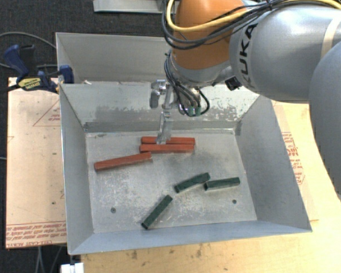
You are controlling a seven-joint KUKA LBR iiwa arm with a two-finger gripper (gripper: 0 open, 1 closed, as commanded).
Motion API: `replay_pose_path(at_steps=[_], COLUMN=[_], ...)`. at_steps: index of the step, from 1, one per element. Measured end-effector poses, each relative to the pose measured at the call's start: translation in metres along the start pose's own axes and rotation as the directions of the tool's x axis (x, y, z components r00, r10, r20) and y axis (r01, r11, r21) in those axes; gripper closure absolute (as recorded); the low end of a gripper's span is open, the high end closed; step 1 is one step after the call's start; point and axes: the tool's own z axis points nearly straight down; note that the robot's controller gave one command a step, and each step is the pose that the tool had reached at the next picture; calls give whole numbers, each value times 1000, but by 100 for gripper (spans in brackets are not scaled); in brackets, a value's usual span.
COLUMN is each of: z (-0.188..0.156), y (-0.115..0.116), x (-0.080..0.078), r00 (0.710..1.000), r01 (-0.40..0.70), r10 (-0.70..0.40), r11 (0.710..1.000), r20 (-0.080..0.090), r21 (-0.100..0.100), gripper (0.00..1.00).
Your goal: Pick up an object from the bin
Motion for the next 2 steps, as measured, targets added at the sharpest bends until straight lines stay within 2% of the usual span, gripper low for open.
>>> replay_pose_path(at_steps=[1, 2], z=[173, 137], y=[-71, -53], x=[5, 16], r00=[994, 989], r01=[107, 148], r10=[-107, -148], r11=[994, 989], r20=[-3, 2], r21=[1, 1], gripper=[0, 0])
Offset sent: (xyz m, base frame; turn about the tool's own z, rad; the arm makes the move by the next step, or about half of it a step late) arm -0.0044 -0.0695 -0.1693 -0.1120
